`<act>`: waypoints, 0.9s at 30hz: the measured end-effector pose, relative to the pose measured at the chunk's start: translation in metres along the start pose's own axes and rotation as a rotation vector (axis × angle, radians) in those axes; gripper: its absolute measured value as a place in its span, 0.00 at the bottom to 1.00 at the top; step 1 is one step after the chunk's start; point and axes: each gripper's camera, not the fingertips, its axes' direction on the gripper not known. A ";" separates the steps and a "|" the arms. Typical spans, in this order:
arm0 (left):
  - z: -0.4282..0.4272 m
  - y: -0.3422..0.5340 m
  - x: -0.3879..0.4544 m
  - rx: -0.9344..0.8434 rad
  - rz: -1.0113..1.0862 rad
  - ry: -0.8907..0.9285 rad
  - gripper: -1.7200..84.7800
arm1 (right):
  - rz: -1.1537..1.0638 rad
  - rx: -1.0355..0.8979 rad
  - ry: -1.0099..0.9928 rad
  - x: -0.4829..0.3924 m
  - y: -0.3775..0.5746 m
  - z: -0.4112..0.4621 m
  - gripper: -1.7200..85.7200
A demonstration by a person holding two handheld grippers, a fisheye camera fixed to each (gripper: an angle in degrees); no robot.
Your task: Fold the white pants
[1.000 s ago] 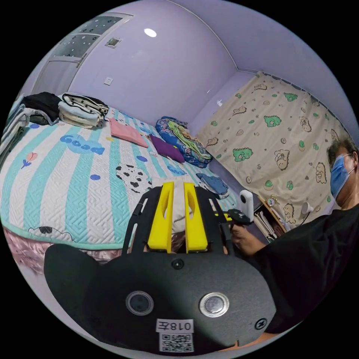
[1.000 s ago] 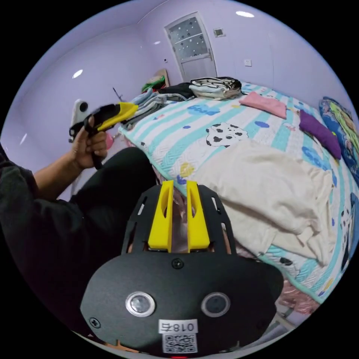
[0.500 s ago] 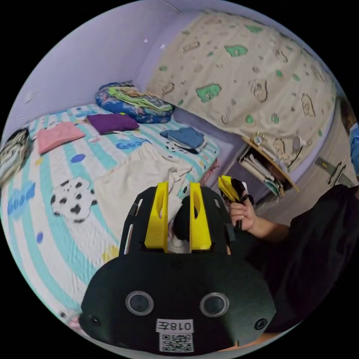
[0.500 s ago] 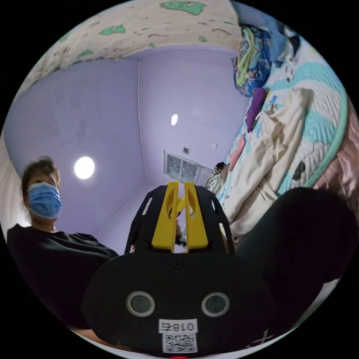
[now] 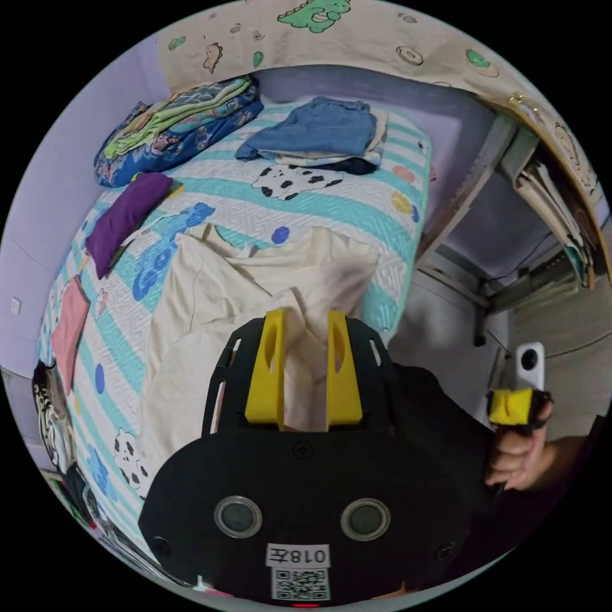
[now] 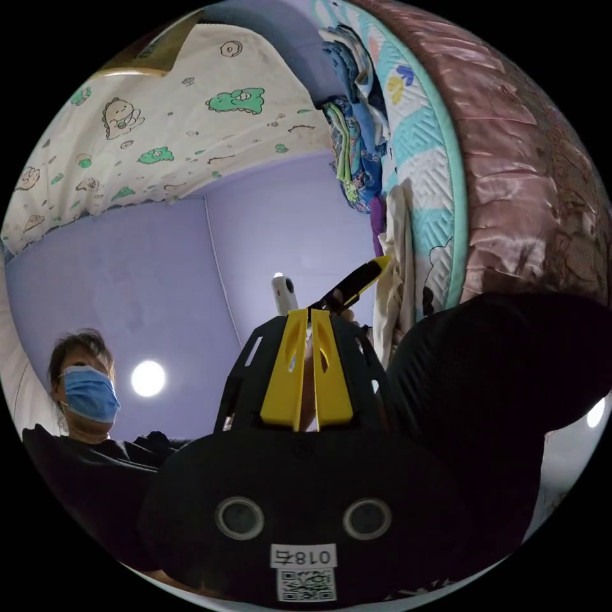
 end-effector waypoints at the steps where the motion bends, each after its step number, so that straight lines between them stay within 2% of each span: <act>1: 0.003 -0.003 0.000 -0.007 -0.013 -0.016 0.13 | -0.014 -0.017 0.009 -0.001 -0.003 0.002 0.02; 6: 0.016 0.002 -0.011 -0.028 -0.071 -0.129 0.13 | -0.017 -0.033 0.011 0.005 -0.008 0.004 0.02; 10: 0.022 0.016 -0.022 -0.037 -0.089 -0.118 0.11 | -0.023 -0.048 0.016 0.009 -0.008 0.008 0.02; 13: 0.024 0.032 -0.035 -0.033 -0.118 -0.090 0.06 | -0.035 -0.056 0.029 0.009 -0.005 0.010 0.02; 16: 0.012 0.064 -0.058 0.048 -0.206 -0.055 0.02 | -0.033 -0.055 0.033 0.012 -0.003 0.013 0.02; 22: -0.016 0.193 -0.148 0.381 -0.519 0.360 0.01 | -0.043 -0.071 0.047 0.016 0.008 0.023 0.01; 24: -0.026 0.267 -0.189 0.549 -0.685 0.548 0.01 | -0.051 -0.078 0.058 0.016 0.013 0.027 0.01; 27: -0.053 0.379 -0.230 0.794 -0.809 0.658 0.01 | -0.069 -0.085 0.077 0.015 0.022 0.032 0.02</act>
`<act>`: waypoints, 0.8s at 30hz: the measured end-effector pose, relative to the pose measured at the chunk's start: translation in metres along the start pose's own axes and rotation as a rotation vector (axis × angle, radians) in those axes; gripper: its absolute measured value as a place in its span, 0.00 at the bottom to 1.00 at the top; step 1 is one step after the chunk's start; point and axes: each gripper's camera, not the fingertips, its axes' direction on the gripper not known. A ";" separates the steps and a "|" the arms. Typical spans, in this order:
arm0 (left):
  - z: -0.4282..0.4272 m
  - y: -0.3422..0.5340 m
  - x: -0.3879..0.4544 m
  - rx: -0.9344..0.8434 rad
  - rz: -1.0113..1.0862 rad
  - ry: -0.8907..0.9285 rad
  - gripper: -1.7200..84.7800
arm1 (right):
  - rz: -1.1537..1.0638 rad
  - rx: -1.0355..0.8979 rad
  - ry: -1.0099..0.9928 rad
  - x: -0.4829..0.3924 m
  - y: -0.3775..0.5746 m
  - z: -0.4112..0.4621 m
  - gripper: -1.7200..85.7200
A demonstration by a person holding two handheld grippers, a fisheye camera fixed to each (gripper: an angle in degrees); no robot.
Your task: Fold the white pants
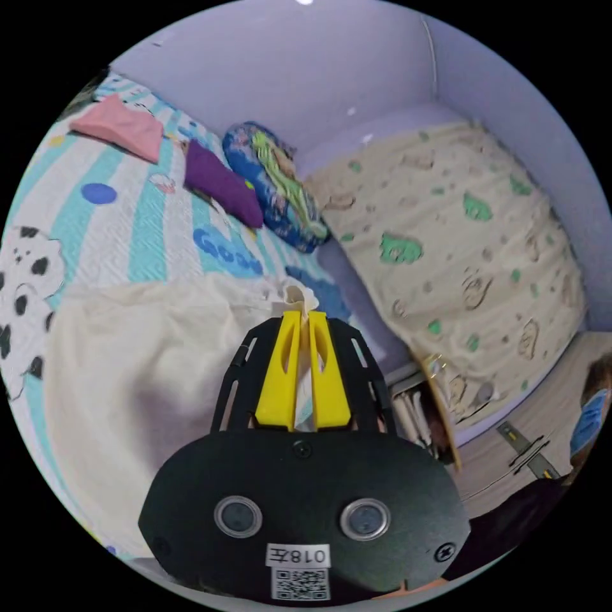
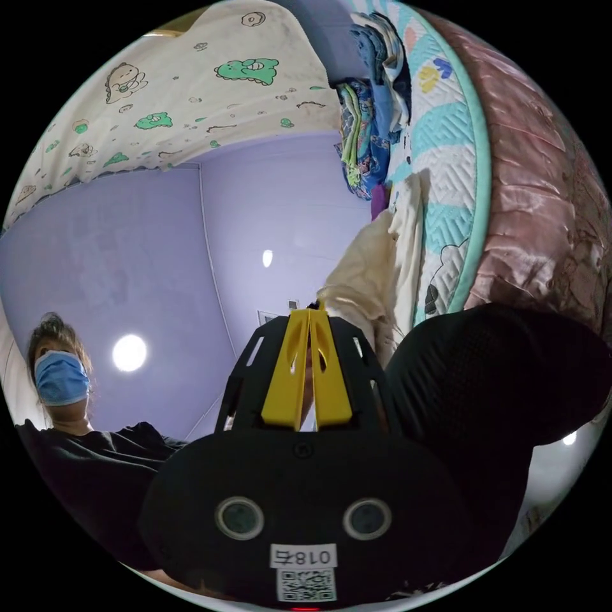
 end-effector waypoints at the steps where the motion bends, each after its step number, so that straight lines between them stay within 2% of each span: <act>1: -0.025 0.002 -0.007 0.040 -0.007 0.005 0.01 | -0.007 -0.003 0.008 -0.001 0.004 0.003 0.02; 6: -0.261 0.036 -0.050 0.350 0.005 -0.078 0.01 | -0.040 -0.054 0.042 -0.005 0.018 0.023 0.01; 9: -0.364 0.070 -0.059 0.460 0.026 -0.156 0.01 | -0.083 -0.129 0.088 -0.013 0.029 0.047 0.02; 12: -0.435 0.106 -0.090 0.510 -0.042 -0.127 0.01 | -0.124 -0.226 0.150 -0.021 0.042 0.075 0.02; 16: -0.472 0.138 -0.126 0.428 -0.159 -0.149 0.01 | -0.170 -0.352 0.343 -0.032 0.062 0.118 0.02; 24: -0.499 0.169 -0.141 0.317 -0.079 -0.139 0.01 | -0.165 -0.442 0.583 -0.030 0.090 0.167 0.02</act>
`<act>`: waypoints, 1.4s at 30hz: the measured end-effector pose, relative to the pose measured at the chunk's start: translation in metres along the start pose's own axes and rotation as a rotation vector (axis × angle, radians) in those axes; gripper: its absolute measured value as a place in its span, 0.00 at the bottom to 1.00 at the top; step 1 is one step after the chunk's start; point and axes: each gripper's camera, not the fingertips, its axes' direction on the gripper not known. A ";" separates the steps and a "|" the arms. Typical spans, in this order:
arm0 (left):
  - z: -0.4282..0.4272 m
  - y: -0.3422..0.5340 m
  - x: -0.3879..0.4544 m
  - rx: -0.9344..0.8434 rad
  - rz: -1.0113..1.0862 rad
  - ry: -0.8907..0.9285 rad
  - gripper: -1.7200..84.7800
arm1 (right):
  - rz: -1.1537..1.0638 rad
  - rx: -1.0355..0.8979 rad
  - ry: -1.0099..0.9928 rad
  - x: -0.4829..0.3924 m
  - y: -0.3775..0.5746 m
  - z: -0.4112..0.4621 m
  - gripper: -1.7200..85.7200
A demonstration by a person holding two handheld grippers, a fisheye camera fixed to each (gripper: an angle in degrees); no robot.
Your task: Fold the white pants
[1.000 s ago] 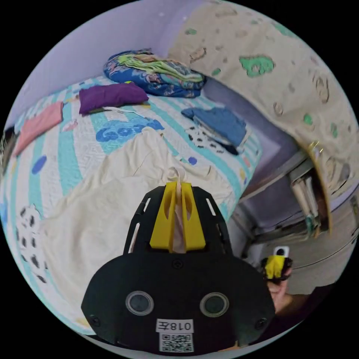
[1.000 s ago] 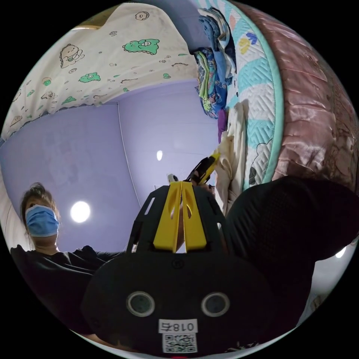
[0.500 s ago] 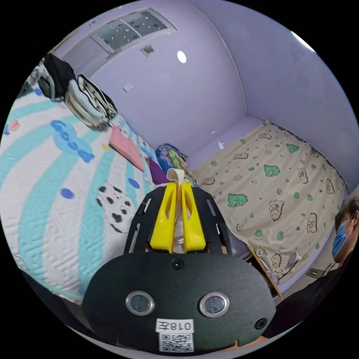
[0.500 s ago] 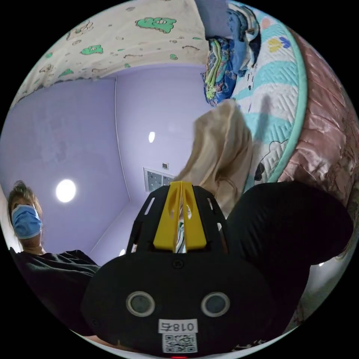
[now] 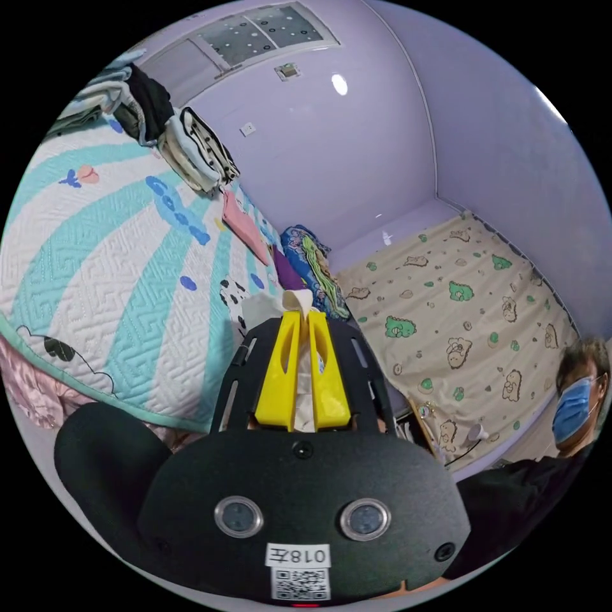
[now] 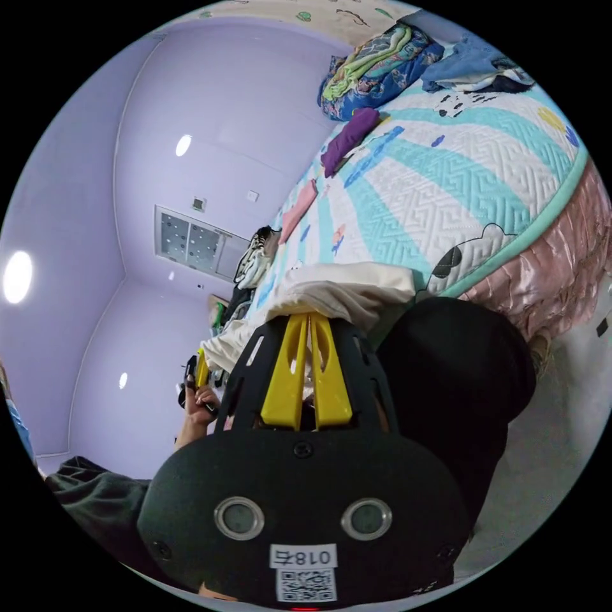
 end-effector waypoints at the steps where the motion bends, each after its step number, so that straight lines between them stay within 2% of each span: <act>1: -0.002 -0.001 0.001 -0.011 0.013 -0.007 0.01 | -0.001 -0.013 0.027 -0.003 0.000 0.005 0.02; 9: -0.027 0.006 0.009 -0.134 0.175 -0.120 0.01 | -0.042 -0.011 0.042 -0.019 0.009 0.014 0.01; 11: -0.032 0.010 0.011 -0.137 0.198 -0.116 0.01 | -0.047 0.017 -0.043 -0.020 0.013 0.006 0.01; 16: -0.050 0.003 0.033 -0.147 0.288 -0.124 0.01 | 0.033 0.277 -0.618 -0.013 0.021 -0.034 0.01; 20: -0.078 -0.006 0.067 -0.128 0.390 -0.124 0.01 | -0.073 0.369 -0.685 -0.048 0.006 -0.067 0.01; 24: -0.093 -0.010 0.078 -0.148 0.407 -0.151 0.01 | -0.195 0.438 -0.736 -0.099 -0.025 -0.083 0.01; 27: -0.087 -0.013 0.061 -0.162 0.336 -0.187 0.01 | -0.190 0.442 -0.671 -0.142 -0.069 -0.059 0.01; 30: -0.067 -0.017 0.023 -0.174 0.197 -0.178 0.01 | -0.092 0.410 -0.471 -0.176 -0.130 -0.004 0.02; 32: -0.054 -0.013 -0.002 -0.170 0.104 -0.209 0.01 | -0.142 0.256 -0.306 -0.192 -0.175 0.048 0.02; 33: -0.049 -0.008 -0.016 -0.163 0.060 -0.219 0.01 | -0.112 0.062 -0.209 -0.190 -0.200 0.088 0.02; 34: -0.047 -0.005 -0.024 -0.162 0.037 -0.222 0.01 | -0.083 -0.014 -0.157 -0.184 -0.207 0.113 0.03; 38: -0.048 0.021 -0.074 -0.209 -0.079 -0.268 0.01 | -0.195 -0.009 0.010 -0.179 -0.182 0.137 0.04; 42: -0.060 0.034 -0.108 -0.224 -0.122 -0.259 0.03 | -0.299 -0.212 0.010 -0.150 -0.119 0.156 0.10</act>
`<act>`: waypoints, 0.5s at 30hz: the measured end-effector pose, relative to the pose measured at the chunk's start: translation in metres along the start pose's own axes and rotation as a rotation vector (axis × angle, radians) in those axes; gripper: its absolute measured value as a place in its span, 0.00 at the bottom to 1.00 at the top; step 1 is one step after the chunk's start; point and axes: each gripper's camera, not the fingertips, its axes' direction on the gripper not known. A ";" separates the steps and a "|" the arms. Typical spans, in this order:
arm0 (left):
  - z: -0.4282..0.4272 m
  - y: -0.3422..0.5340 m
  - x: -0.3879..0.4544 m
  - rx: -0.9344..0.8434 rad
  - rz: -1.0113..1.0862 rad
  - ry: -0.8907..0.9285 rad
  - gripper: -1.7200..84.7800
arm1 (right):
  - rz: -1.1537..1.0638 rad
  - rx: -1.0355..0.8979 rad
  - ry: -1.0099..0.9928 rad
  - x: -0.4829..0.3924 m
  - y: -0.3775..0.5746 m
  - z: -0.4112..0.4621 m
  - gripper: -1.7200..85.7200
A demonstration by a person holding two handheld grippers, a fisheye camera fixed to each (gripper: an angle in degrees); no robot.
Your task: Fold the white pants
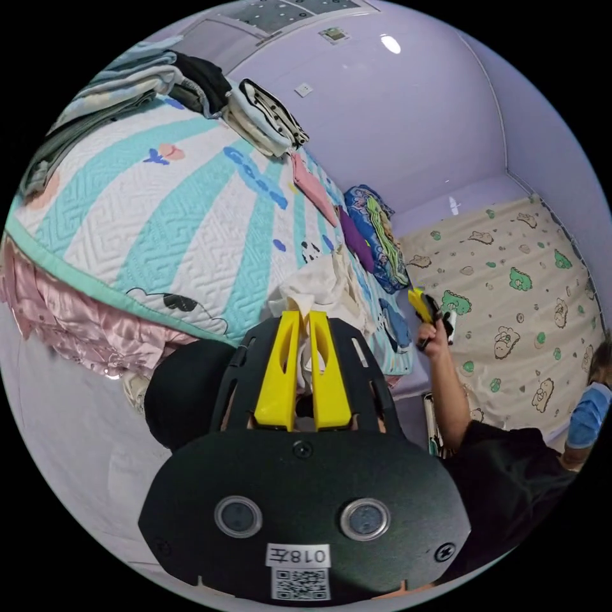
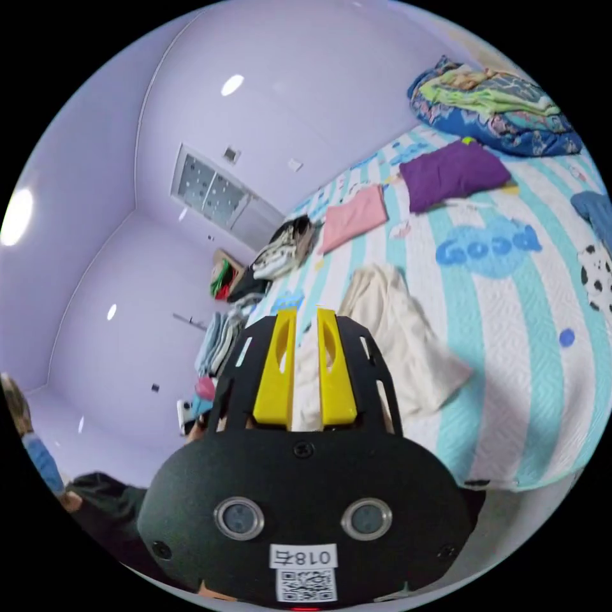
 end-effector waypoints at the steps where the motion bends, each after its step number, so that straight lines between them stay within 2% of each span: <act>1: 0.000 0.000 -0.002 0.001 0.003 0.004 0.03 | -0.005 -0.052 -0.006 0.003 0.022 0.007 0.10; 7: 0.008 0.002 0.005 -0.019 0.077 0.004 0.06 | -0.050 -0.271 0.097 0.000 0.112 0.050 0.12; 12: 0.018 0.004 0.010 -0.040 0.084 -0.032 0.07 | -0.103 -0.411 0.208 -0.010 0.138 0.089 0.14; 15: 0.018 0.006 0.010 -0.052 0.080 -0.076 0.04 | -0.079 -0.449 0.137 -0.009 0.140 0.103 0.14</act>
